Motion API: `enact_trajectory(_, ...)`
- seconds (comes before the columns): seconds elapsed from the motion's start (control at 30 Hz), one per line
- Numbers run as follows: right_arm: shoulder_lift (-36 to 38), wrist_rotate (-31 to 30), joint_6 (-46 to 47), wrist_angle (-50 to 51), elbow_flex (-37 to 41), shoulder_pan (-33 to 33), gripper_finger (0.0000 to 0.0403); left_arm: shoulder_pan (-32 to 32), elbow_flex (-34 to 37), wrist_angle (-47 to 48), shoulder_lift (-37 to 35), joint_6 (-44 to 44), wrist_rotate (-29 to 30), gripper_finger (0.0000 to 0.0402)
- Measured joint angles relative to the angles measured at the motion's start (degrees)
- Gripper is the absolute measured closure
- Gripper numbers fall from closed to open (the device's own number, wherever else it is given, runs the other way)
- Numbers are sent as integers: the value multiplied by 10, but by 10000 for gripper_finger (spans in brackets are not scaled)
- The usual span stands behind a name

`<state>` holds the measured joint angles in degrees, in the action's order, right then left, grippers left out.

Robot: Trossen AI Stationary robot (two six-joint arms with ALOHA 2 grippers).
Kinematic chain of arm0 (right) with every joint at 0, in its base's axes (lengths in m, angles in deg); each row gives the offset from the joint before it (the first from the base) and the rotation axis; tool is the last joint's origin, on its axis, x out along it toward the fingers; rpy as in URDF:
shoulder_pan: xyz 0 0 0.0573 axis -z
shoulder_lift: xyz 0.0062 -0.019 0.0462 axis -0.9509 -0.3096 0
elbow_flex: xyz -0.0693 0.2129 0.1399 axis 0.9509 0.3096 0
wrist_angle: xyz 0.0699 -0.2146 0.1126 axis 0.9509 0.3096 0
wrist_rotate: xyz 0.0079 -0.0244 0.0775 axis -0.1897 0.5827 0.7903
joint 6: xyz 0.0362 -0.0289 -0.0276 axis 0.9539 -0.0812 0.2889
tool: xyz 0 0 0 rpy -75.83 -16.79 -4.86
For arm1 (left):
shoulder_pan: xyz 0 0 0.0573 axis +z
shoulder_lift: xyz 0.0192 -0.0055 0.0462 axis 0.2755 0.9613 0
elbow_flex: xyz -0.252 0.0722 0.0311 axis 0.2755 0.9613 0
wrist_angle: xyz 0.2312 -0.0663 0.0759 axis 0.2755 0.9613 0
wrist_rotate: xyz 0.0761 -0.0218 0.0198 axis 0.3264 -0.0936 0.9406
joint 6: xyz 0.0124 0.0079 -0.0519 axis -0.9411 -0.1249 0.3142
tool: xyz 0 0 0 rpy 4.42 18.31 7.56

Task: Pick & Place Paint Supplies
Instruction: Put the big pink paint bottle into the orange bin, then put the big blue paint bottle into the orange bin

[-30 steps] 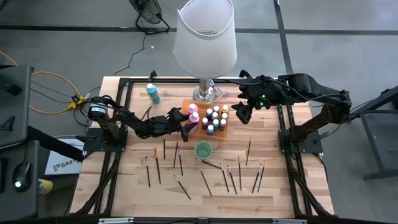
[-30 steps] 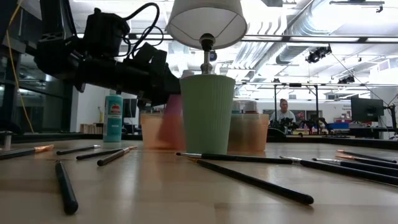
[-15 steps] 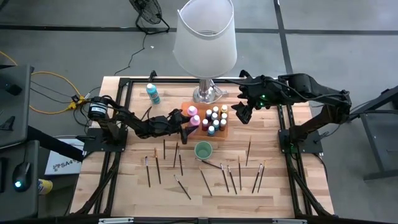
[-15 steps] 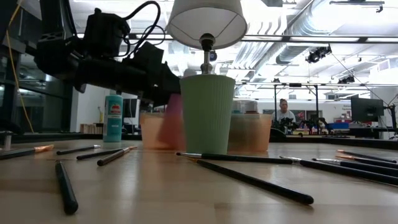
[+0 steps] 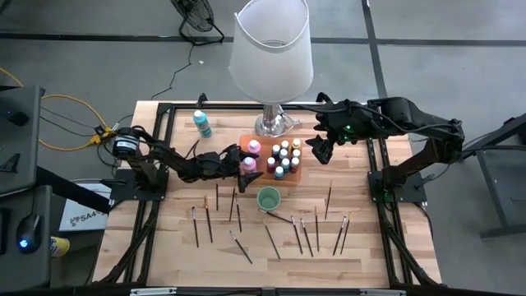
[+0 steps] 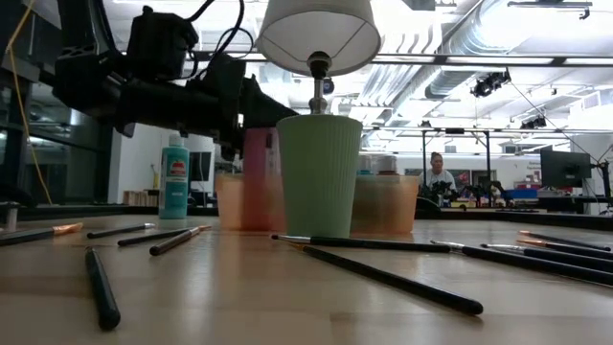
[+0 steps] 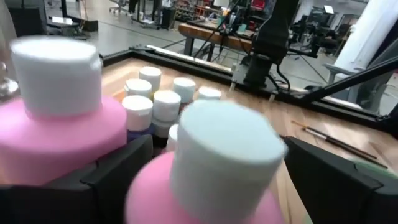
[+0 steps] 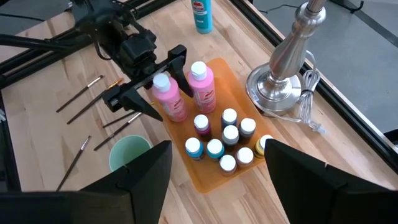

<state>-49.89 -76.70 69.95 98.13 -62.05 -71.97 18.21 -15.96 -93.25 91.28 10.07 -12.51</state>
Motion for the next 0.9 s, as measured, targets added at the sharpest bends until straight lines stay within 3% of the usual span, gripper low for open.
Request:
enact_trajectory(0.27,0,4,-13,1,0,0,153,0,0,104,-82,-16,2,48)
enact_trajectory(0.5,0,4,-32,2,0,0,153,0,0,238,-204,-18,30,48)
enact_trajectory(0.67,5,4,-67,3,0,-3,153,0,0,345,-306,-19,80,48)
enact_trajectory(0.9,52,6,-123,-13,17,-13,153,0,-6,480,-433,-12,198,48)
